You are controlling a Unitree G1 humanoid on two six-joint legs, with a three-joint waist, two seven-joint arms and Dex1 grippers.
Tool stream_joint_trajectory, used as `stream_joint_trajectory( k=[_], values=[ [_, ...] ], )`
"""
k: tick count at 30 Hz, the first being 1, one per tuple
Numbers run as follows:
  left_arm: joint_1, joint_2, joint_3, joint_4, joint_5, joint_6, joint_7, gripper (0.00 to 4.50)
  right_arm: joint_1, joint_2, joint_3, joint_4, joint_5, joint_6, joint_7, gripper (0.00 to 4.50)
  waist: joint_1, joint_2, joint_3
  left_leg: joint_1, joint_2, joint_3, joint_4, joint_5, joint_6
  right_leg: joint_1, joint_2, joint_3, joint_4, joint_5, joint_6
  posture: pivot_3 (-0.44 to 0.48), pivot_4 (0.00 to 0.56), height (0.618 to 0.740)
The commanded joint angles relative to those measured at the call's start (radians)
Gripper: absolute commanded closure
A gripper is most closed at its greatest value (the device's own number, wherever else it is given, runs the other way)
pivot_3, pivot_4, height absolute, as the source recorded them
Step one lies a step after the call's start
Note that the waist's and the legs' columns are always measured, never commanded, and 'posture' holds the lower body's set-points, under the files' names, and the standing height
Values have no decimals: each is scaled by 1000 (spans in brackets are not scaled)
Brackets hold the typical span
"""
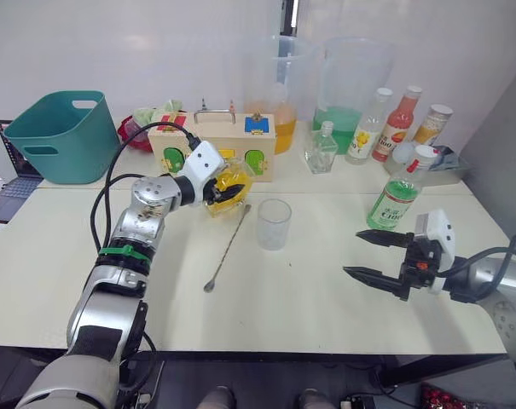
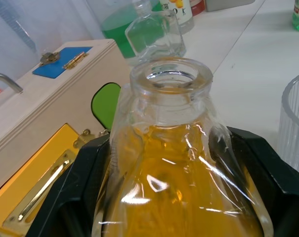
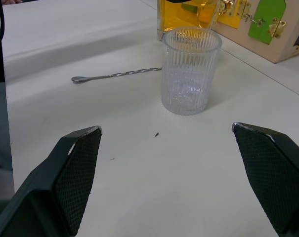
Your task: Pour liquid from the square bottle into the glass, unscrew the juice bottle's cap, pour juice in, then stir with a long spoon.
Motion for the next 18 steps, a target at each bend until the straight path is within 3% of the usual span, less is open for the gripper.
stream_joint_trajectory(
  k=[1,8,18],
  values=[
    [-86,-14,12,-21,16,-93,33,1701,8,0,-39,-42,19,0,-22,8,-1,0,0,0,0,0,0,0,0,0,0,0,0,0,0,0,150,740],
    [-81,-48,-40,15,134,-311,131,1701,46,9,-52,-81,25,10,-65,8,4,-1,1,-2,0,0,2,0,0,-1,0,0,0,0,0,0,150,740],
    [-74,-68,-73,87,218,-456,223,1701,37,9,-55,-90,59,40,-93,8,5,-1,1,-2,0,0,2,0,0,-1,0,0,1,0,0,0,150,740]
  ],
)
